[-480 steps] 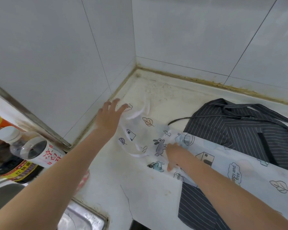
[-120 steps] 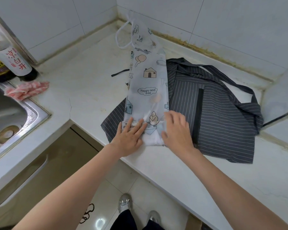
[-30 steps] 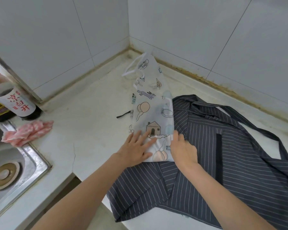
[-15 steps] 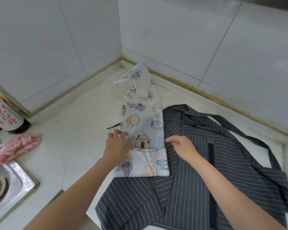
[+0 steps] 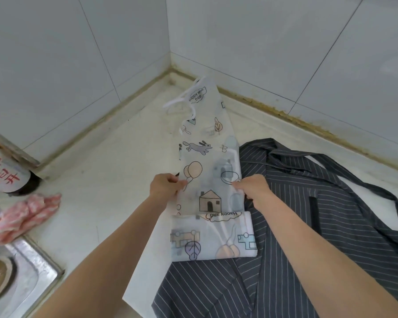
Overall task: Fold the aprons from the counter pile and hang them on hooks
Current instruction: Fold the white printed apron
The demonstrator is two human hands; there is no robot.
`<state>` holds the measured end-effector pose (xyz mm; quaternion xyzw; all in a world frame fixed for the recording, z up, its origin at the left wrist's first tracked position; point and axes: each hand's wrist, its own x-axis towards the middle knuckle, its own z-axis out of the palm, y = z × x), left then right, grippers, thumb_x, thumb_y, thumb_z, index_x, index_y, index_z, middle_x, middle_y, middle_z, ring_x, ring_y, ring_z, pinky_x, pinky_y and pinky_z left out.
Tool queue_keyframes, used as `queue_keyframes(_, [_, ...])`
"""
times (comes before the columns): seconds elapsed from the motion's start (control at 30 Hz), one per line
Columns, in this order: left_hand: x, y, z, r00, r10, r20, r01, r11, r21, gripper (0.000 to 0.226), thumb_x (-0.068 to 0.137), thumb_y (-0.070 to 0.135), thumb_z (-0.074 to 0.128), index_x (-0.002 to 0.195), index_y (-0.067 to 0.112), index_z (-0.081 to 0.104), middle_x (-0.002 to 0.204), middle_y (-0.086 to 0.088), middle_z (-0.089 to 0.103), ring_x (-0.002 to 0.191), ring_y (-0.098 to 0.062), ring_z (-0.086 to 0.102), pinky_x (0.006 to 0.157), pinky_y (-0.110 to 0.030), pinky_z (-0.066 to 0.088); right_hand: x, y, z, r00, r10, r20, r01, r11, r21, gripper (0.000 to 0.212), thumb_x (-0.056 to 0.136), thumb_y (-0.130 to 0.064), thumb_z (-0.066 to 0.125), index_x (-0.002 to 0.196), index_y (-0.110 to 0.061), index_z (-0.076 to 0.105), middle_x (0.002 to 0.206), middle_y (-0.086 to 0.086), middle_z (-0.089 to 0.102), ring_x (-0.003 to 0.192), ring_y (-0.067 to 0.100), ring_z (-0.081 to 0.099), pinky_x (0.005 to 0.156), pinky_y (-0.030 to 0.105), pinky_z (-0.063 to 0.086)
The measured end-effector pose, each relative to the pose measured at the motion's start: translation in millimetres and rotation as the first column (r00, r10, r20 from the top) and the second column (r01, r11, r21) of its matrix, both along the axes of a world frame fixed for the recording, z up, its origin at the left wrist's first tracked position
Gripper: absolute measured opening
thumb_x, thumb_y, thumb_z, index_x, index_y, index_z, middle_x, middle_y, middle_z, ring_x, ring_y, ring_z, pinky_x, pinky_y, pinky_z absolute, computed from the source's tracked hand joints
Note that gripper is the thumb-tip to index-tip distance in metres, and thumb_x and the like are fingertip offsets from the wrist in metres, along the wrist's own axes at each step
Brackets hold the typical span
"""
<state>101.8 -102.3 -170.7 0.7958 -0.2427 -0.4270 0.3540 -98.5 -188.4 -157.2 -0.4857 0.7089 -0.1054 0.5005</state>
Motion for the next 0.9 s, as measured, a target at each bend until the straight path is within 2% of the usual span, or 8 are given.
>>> queue_keyframes(0.07, [6.2, 2.4, -3.4, 0.999, -0.053, 0.012, 0.052, 0.998, 0.019, 0.031, 0.076, 0.014, 0.077, 0.057, 0.014, 0.054, 0.058, 0.000, 0.052, 0.055, -0.018, 0.048, 0.067, -0.029, 0.044, 2.6, 3.7, -2.6, 0.996, 0.031, -0.082, -0.035, 0.998, -0.047, 0.013, 0.083, -0.015, 0.069, 0.081, -0.003, 0.064, 0.082, 0.007, 0.059, 0.084, 0.019, 0.055, 0.075, 0.028, 0.048])
queue_keyframes(0.17, [12.4, 0.6, -5.1, 0.978, -0.172, 0.120, 0.165, 0.984, 0.066, 0.026, 0.079, 0.018, 0.075, 0.062, 0.014, 0.055, 0.064, -0.002, 0.056, 0.065, -0.023, 0.055, 0.075, -0.036, 0.049, 9.7, 8.6, -6.3, 0.963, 0.126, -0.239, -0.160, 0.978, -0.132, 0.032, 0.086, -0.016, 0.065, 0.062, -0.011, 0.045, 0.066, 0.002, 0.048, 0.068, 0.017, 0.052, 0.058, 0.026, 0.042])
queue_keyframes(0.23, [11.8, -0.8, 2.3, 0.914, -0.304, 0.267, 0.272, 0.950, 0.152, 0.020, 0.083, 0.025, 0.069, 0.079, 0.013, 0.053, 0.081, -0.003, 0.058, 0.082, -0.026, 0.058, 0.072, -0.032, 0.042, 16.2, 10.6, -1.0, 0.911, 0.211, -0.355, -0.295, 0.934, -0.200, 0.020, 0.087, -0.020, 0.064, 0.090, -0.006, 0.050, 0.094, 0.008, 0.051, 0.093, 0.024, 0.054, 0.072, 0.031, 0.045])
queue_keyframes(0.33, [5.0, -4.3, 13.9, 0.770, -0.449, 0.454, 0.344, 0.891, 0.297, 0.040, 0.087, 0.029, 0.062, 0.112, 0.006, 0.040, 0.104, -0.009, 0.055, 0.100, -0.029, 0.057, 0.076, -0.031, 0.041, 27.6, 5.3, 11.2, 0.736, 0.272, -0.619, -0.597, 0.692, -0.406, 0.047, 0.092, -0.013, 0.053, 0.135, -0.004, 0.035, 0.138, 0.015, 0.034, 0.125, 0.029, 0.036, 0.099, 0.033, 0.036])
queue_keyframes(0.47, [-7.6, -9.3, 11.3, 0.008, -0.613, 0.790, 0.483, 0.694, 0.534, 0.077, 0.090, 0.022, 0.056, 0.143, 0.010, 0.001, 0.146, -0.013, 0.022, 0.132, -0.029, 0.029, 0.107, -0.034, 0.028, 48.8, -1.9, 5.1, 0.448, 0.527, -0.722, -0.877, 0.417, -0.240, 0.058, 0.097, -0.004, 0.037, 0.149, -0.006, 0.012, 0.158, 0.011, 0.001, 0.146, 0.027, 0.003, 0.117, 0.034, 0.009])
queue_keyframes(0.57, [-7.4, -24.6, 5.2, -0.253, -0.751, 0.610, 0.524, 0.424, 0.739, 0.090, 0.095, 0.030, 0.049, 0.144, 0.003, -0.023, 0.151, -0.022, -0.025, 0.141, -0.037, -0.019, 0.115, -0.046, -0.007, 46.8, -12.2, -13.7, 0.251, 0.643, -0.724, -0.944, 0.327, -0.037, 0.058, 0.103, -0.033, 0.027, 0.152, -0.021, -0.002, 0.158, 0.005, -0.015, 0.145, 0.027, -0.013, 0.117, 0.037, -0.003])
queue_keyframes(0.73, [3.6, -45.6, 3.2, -0.065, -0.908, 0.414, 0.570, 0.307, 0.762, 0.119, 0.080, 0.041, 0.071, 0.145, 0.005, -0.022, 0.146, -0.035, -0.025, 0.138, -0.046, -0.022, 0.116, -0.048, -0.007, 34.4, -41.5, -14.1, 0.160, 0.691, -0.705, -0.954, 0.293, 0.070, 0.086, 0.079, -0.076, 0.018, 0.146, -0.034, -0.018, 0.151, -0.001, -0.029, 0.145, 0.022, -0.017, 0.116, 0.043, -0.006])
queue_keyframes(0.9, [16.1, -49.6, 5.6, -0.044, -0.921, 0.387, 0.658, 0.265, 0.705, 0.110, 0.079, 0.038, 0.069, 0.149, 0.010, -0.011, 0.149, -0.032, -0.015, 0.139, -0.048, -0.014, 0.118, -0.047, 0.009, 57.0, -75.4, -6.5, 0.200, 0.541, -0.817, -0.935, 0.354, 0.005, 0.076, 0.090, -0.067, 0.027, 0.150, -0.024, 0.010, 0.148, 0.008, 0.023, 0.131, 0.027, 0.031, 0.104, 0.047, 0.027])
